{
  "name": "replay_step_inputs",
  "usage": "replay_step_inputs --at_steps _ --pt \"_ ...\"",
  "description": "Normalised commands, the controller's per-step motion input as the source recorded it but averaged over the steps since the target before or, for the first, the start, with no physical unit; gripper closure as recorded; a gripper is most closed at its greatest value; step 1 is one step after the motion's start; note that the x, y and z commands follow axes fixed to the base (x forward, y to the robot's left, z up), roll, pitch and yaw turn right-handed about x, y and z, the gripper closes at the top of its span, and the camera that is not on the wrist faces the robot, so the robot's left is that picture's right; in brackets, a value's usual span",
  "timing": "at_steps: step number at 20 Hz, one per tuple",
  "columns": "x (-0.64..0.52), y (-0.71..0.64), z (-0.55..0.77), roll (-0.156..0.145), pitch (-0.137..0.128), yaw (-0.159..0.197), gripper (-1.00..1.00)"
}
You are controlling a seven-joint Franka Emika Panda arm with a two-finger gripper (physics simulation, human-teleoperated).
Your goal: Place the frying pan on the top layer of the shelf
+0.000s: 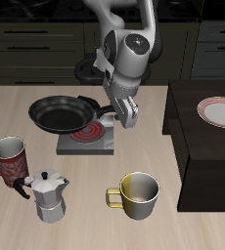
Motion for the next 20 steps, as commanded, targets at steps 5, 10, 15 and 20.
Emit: replay_step_inputs --at_steps 5,10,15,20 --pt "0.16 -0.36 0.23 0.012 0.036 0.173 1.0" --pt "-0.01 -0.2 0.42 0.043 -0.013 0.273 1.0" --pt "-0.11 -0.24 0.45 -0.032 0.0 0.193 1.0" --pt "0.02 -0.24 0.31 0.012 0.056 0.208 1.0"
